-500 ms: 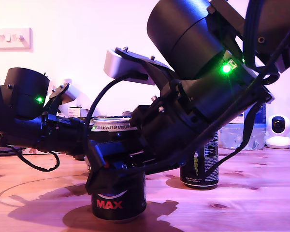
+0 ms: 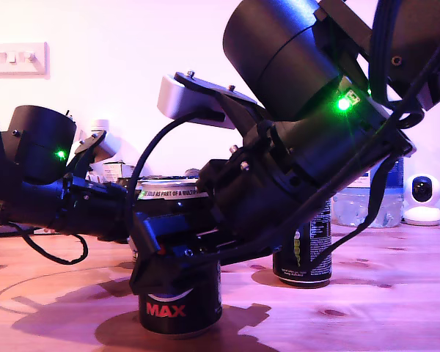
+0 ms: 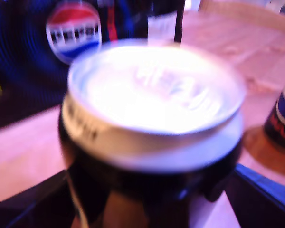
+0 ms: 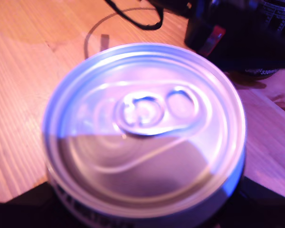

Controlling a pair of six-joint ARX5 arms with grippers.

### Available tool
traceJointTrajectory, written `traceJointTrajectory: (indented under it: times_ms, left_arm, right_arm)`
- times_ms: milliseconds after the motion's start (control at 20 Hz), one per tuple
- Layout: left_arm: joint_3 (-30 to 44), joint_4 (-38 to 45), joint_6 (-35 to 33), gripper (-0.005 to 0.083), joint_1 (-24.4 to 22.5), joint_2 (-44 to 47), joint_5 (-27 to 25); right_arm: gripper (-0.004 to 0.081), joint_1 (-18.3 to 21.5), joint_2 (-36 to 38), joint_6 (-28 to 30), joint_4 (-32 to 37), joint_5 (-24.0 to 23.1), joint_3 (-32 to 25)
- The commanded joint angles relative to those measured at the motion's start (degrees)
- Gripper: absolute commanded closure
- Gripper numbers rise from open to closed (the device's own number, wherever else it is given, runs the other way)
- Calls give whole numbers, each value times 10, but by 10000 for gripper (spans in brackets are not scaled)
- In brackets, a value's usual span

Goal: Stack up the Pepsi cans on top of each other

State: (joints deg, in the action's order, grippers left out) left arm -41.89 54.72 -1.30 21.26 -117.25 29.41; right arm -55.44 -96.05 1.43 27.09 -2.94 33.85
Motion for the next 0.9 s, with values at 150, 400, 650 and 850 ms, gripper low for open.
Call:
traceJointTrajectory:
  times_ms: [150,400,650,850]
  left_arm:
    - [3,-26,-2,-10,1,3,1]
    - [3,-52,-2,-10,1,3,1]
    - [3,-55,-2,-10,1,3,1]
    - [3,-55,-3,-10,1,3,1]
  right_arm:
    - [172,1,-7,1,5,0,4]
    - [172,1,-7,1,5,0,4]
    - [172,1,-6,-2,7,0,4]
    - [172,3,-7,-21,9,0,4]
